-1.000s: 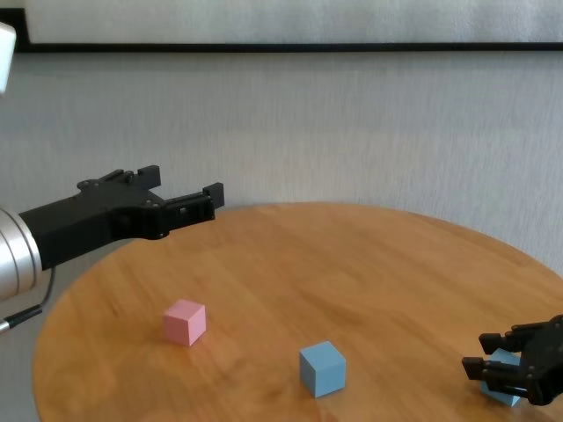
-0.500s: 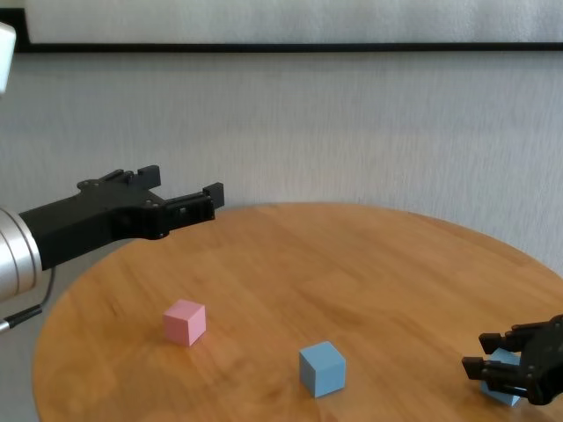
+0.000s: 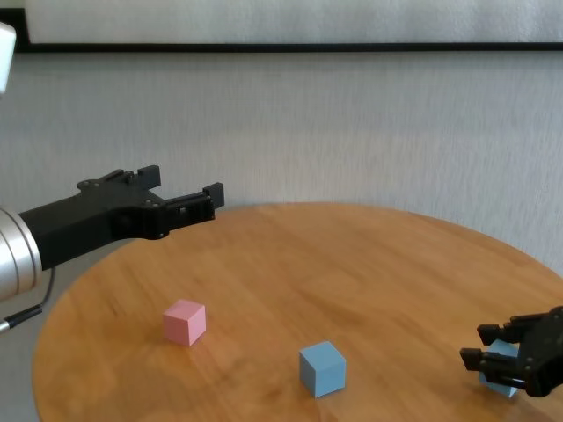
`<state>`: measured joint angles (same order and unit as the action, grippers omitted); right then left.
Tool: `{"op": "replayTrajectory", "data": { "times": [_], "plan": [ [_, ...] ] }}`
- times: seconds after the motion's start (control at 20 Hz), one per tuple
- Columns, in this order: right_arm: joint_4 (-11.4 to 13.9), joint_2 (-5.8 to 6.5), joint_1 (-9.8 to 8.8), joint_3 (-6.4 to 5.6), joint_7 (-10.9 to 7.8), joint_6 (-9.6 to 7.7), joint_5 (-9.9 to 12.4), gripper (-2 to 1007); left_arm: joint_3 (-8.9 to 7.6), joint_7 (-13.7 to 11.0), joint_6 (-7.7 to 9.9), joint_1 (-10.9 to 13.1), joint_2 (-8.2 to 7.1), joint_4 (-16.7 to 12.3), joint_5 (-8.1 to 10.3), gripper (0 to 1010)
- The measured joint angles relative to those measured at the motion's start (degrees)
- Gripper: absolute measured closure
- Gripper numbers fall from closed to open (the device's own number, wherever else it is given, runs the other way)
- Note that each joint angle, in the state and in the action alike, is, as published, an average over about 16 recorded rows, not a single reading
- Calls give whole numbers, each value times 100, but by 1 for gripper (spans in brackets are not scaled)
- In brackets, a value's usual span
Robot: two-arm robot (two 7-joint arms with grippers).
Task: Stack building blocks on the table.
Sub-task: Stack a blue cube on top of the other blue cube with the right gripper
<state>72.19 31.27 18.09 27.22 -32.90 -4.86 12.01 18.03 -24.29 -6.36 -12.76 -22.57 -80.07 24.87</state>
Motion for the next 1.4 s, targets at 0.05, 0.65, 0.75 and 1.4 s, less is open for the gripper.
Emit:
{"op": "replayTrajectory", "data": {
  "times": [0.05, 0.65, 0.75, 1.4],
  "plan": [
    [24, -3, -6, -4, -1, 15, -9, 647, 0, 0, 0, 0, 0, 0, 0, 9],
    [323, -177, 59, 145, -87, 219, -161, 647, 0, 0, 0, 0, 0, 0, 0, 9],
    [345, -243, 108, 211, -104, 227, -201, 647, 0, 0, 0, 0, 0, 0, 0, 9],
    [189, -841, 551, 716, -66, 9, -522, 647, 0, 0, 0, 0, 0, 0, 0, 9]
  ]
}}
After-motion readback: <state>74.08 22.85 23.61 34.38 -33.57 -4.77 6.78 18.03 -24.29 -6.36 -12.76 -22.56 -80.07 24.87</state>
